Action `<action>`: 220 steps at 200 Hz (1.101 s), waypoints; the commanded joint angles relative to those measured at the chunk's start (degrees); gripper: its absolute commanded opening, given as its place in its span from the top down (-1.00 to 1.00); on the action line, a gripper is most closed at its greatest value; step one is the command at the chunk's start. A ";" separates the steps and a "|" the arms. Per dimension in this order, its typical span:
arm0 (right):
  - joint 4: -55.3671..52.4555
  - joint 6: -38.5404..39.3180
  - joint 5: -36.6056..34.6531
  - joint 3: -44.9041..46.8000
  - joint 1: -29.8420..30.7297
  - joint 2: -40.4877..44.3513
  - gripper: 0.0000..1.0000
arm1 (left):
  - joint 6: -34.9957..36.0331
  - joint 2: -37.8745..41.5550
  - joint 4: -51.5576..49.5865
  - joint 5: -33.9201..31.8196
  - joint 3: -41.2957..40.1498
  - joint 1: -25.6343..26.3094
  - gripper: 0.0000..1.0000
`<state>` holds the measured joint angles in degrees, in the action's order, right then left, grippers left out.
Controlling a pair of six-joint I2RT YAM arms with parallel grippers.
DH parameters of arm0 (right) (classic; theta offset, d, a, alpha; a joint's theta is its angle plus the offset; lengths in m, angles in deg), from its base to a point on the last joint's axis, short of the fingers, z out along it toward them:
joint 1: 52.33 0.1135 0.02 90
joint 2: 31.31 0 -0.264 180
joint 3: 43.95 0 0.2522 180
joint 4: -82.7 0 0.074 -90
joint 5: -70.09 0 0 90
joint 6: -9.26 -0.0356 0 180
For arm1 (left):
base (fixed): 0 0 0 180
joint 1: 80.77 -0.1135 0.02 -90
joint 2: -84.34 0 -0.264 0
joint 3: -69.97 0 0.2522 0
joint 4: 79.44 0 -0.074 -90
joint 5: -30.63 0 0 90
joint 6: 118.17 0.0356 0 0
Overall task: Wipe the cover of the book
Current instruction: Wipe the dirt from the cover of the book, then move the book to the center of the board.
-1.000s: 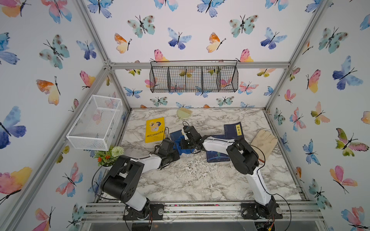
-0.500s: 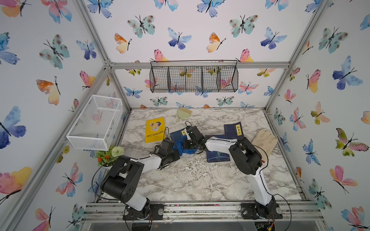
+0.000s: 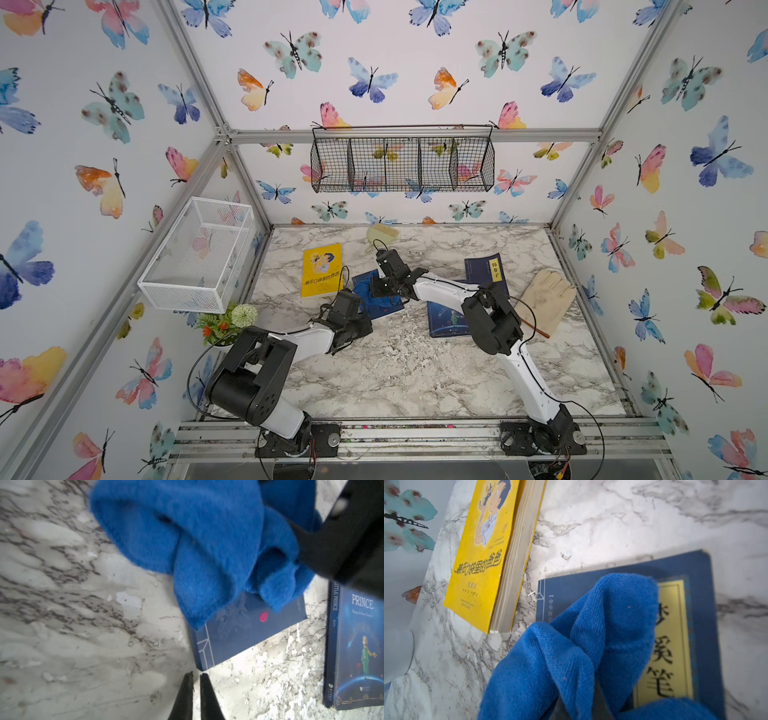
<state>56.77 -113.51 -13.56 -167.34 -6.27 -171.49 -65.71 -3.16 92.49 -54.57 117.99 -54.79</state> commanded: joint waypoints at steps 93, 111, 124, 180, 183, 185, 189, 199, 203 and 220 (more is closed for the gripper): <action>-4.22 5.64 -2.30 9.52 -8.31 14.37 0.95 | -0.33 2.59 -1.19 5.88 2.92 -5.38 -0.35; 0.74 6.55 -1.51 17.20 -9.44 21.94 0.94 | -0.69 2.26 1.38 7.43 3.00 -7.44 -0.48; 3.15 7.31 -2.15 21.71 -9.89 26.81 0.94 | -0.97 0.87 3.08 8.72 3.65 -8.77 -0.49; 7.09 9.89 -7.95 34.48 -10.73 42.72 0.94 | 0.99 -11.77 3.32 12.37 12.93 -10.04 -0.43; 7.41 10.03 -8.43 34.98 -10.81 43.30 0.94 | 0.98 -12.33 3.47 12.39 13.29 -10.07 -0.42; 7.48 10.15 -8.69 35.35 -10.82 43.63 0.94 | 0.98 -12.62 3.61 12.42 13.46 -10.02 -0.42; 7.73 10.39 -9.26 35.91 -10.82 44.38 0.94 | 0.89 -13.30 3.74 12.55 13.90 -9.98 -0.41; 7.71 10.92 -10.76 36.79 -10.97 45.60 0.93 | 0.41 -14.79 4.51 13.21 14.65 -9.94 -0.38; 7.50 11.05 -11.43 36.97 -10.99 45.92 0.93 | 0.16 -15.37 4.82 13.57 14.90 -9.91 -0.38; 6.58 11.41 -12.99 37.44 -11.24 46.65 0.94 | -1.05 -16.98 6.76 14.61 15.72 -9.49 -0.35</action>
<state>62.59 -103.90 -21.78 -131.10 -17.11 -126.03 -65.77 -17.28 97.81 -42.87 132.92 -64.65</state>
